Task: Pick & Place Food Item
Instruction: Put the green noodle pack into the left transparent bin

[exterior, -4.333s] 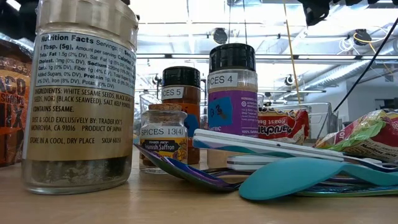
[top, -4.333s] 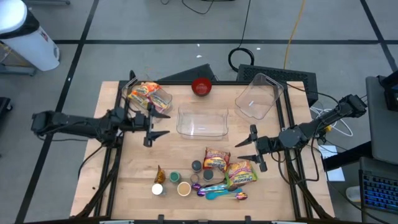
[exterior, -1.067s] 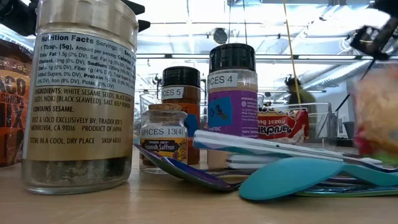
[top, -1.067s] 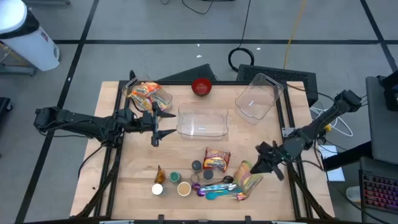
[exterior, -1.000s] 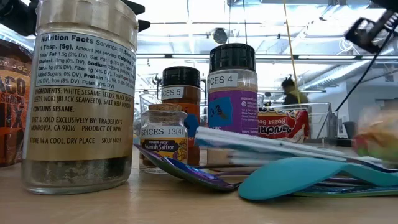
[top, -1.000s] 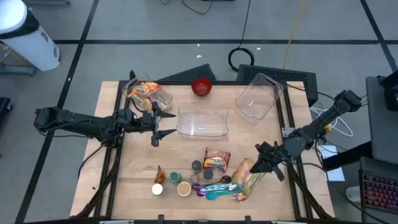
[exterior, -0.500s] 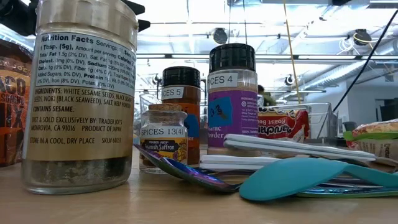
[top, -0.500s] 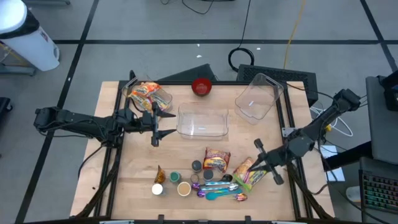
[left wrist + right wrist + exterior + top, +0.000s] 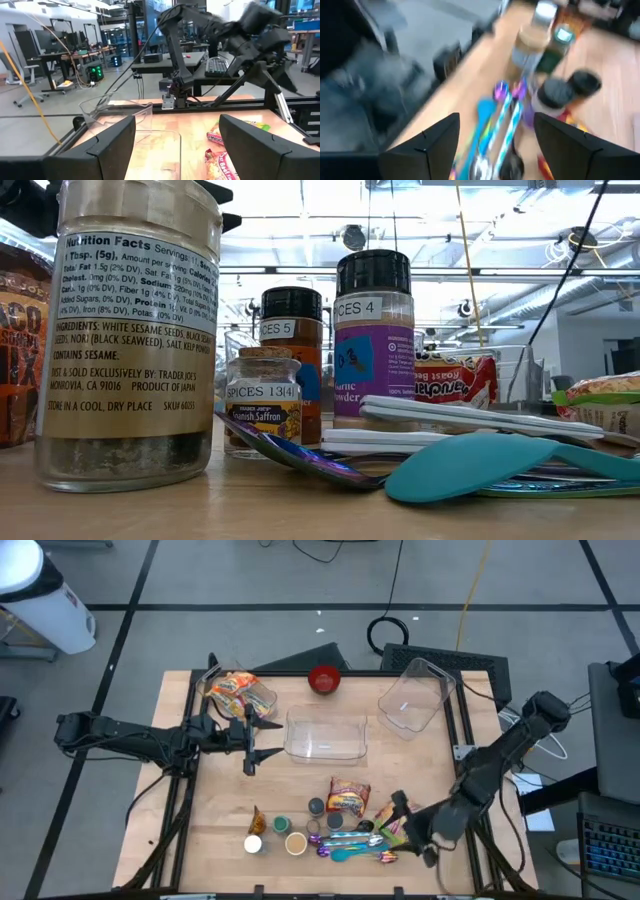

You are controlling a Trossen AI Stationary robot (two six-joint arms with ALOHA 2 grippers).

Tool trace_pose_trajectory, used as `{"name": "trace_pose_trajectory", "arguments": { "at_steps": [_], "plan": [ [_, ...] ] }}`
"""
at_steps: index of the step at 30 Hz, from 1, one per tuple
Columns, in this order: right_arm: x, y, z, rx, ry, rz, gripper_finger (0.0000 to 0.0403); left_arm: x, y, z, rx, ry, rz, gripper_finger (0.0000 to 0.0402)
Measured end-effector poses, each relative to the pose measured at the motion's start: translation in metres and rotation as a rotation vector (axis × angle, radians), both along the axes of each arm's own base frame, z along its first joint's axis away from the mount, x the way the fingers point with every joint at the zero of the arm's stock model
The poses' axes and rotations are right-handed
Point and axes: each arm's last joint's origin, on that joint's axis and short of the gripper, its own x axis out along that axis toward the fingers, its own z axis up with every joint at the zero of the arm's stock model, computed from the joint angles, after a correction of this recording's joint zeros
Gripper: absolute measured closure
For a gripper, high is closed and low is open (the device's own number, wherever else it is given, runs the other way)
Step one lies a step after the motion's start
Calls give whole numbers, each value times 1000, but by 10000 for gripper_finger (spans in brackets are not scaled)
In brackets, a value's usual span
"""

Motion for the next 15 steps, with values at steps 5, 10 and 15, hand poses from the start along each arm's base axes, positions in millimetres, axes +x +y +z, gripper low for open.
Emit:
{"name": "trace_pose_trajectory", "arguments": {
  "at_steps": [5, 10, 15],
  "plan": [
    [7, 16, -6, -205, 251, -69, 173, 0, 0, 0, -30, 2, -2, 105],
    [8, 29, -37, -312, 439, -96, 197, 0, 0, -1, -44, 10, -3, 105],
    [7, 46, -48, -386, 507, -97, 202, 0, 0, -2, -122, 21, -7, 105]
  ]
}}
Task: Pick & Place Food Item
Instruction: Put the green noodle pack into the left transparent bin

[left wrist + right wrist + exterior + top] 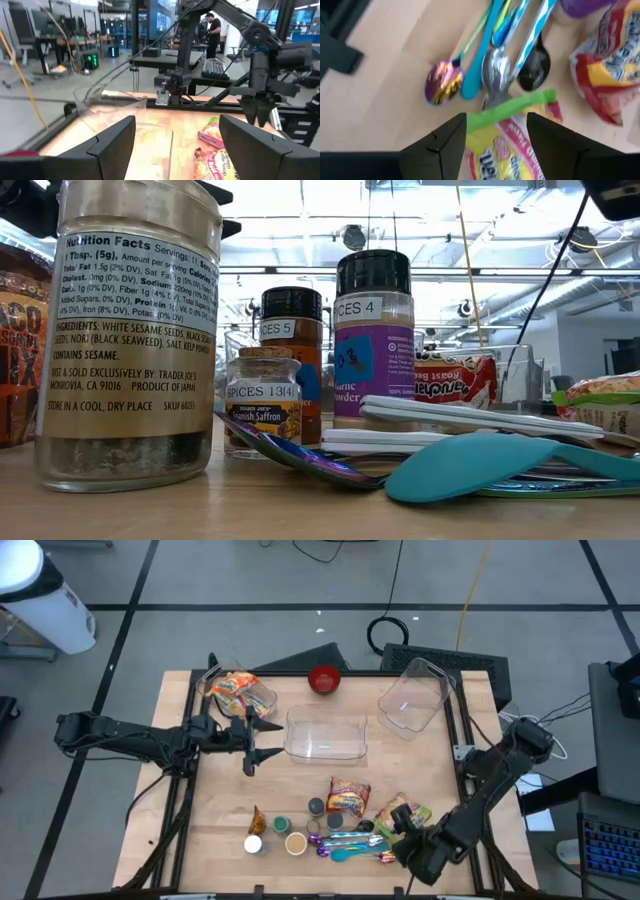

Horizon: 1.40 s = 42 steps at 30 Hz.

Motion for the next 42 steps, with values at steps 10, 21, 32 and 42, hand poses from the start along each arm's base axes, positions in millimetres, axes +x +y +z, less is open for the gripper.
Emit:
{"name": "trace_pose_trajectory", "arguments": {
  "at_steps": [10, 21, 32, 42],
  "plan": [
    [-10, 18, -20, -108, 105, -36, 219, 0, 0, -8, -103, 80, -3, 105],
    [-10, 13, -33, -271, 96, -48, 293, 0, -4, -8, -101, 80, -28, 105],
    [-12, 11, -30, -264, 97, -81, 397, 0, -5, -8, -98, 79, -32, 105],
    [-25, -12, 47, -97, -106, -303, 402, 0, -5, -8, -95, 78, -31, 105]
  ]
}}
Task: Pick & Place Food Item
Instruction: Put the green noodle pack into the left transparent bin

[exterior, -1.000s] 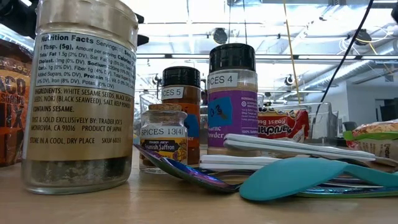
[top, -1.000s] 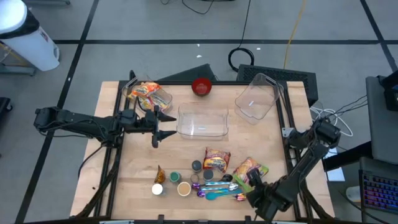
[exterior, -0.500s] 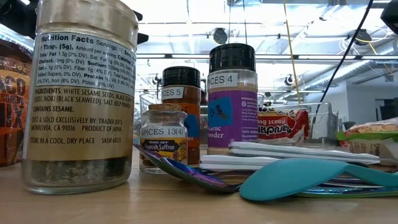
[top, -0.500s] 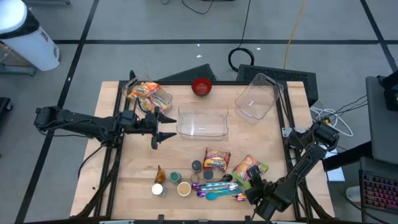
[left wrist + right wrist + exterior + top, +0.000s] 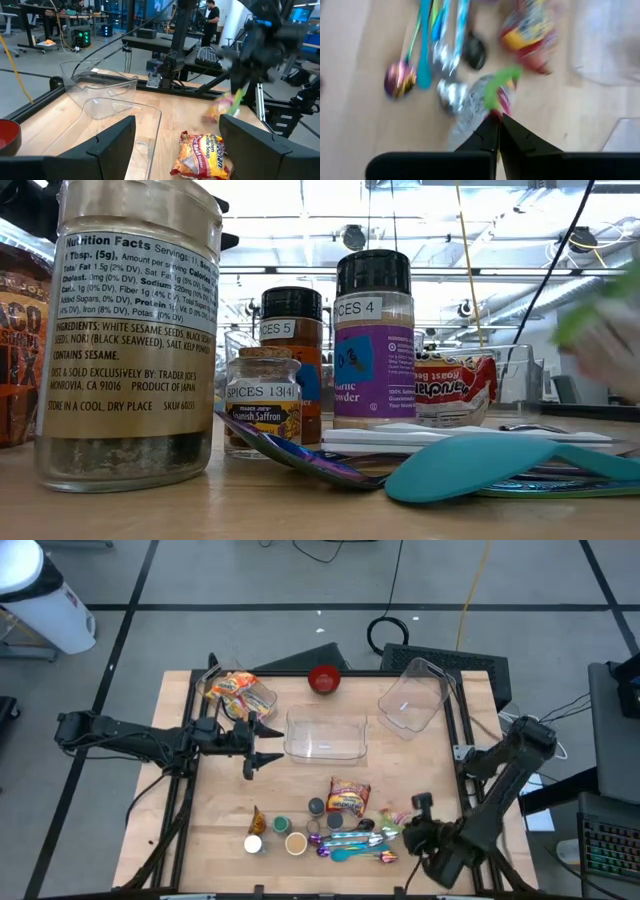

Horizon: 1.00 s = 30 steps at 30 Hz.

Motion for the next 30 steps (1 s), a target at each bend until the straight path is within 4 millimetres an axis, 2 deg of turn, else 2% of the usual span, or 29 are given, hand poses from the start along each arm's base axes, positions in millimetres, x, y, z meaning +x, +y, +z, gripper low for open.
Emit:
{"name": "trace_pose_trajectory", "arguments": {
  "at_steps": [6, 9, 15, 19, 23, 26, 30],
  "plan": [
    [-16, -32, 51, 21, -352, -89, 403, 0, 0, 0, 0, -1, 0, 105],
    [-24, -48, 62, -51, -533, -100, 403, 0, 0, 0, 0, -1, 0, 105],
    [-30, -86, 51, -113, -767, -193, 403, 0, 0, 1, 0, -7, 0, 105],
    [-21, -110, 37, -83, -858, -218, 403, 0, 0, 4, 4, -39, 3, 105],
    [-5, -136, 29, 59, -1060, -100, 403, 0, 1, 6, 3, -58, 41, 105],
    [2, -159, 21, 103, -1215, 4, 403, 0, 2, 7, 4, -73, 77, 105],
    [11, -194, 14, 143, -1273, 66, 403, -1, 4, 13, 68, -131, 134, 105]
  ]
}}
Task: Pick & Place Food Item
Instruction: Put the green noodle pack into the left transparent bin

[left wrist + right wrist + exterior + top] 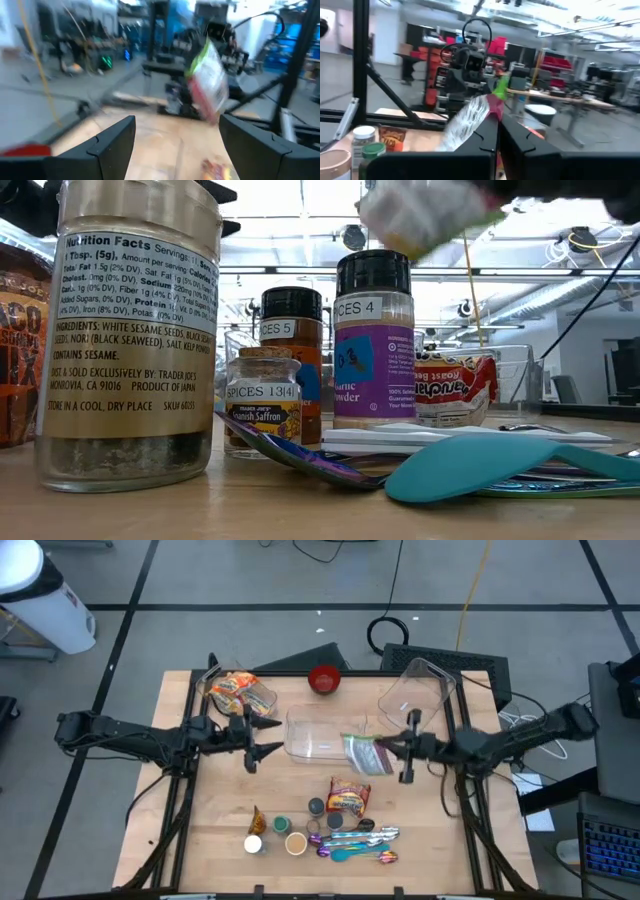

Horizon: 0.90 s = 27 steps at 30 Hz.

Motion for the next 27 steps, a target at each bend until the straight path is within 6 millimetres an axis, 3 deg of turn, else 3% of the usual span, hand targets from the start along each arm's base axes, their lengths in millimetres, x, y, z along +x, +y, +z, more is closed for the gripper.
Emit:
{"name": "trace_pose_trajectory", "arguments": {
  "at_steps": [4, 10, 16, 21, 27],
  "plan": [
    [5, -27, 3, -4, -58, 81, 403, 0, 4, 13, 102, -103, 106, 105],
    [11, -48, 5, -28, -144, 268, 403, 9, 11, 32, 53, -102, 132, 105],
    [22, -50, -3, -36, -148, 393, 403, 43, 12, 39, 98, 5, 58, 105],
    [23, -50, -2, -76, -182, 385, 403, 75, 11, 39, 214, 56, -36, 105],
    [22, -51, 0, -109, -195, 371, 403, 106, 11, 42, 217, 68, -66, 105]
  ]
}}
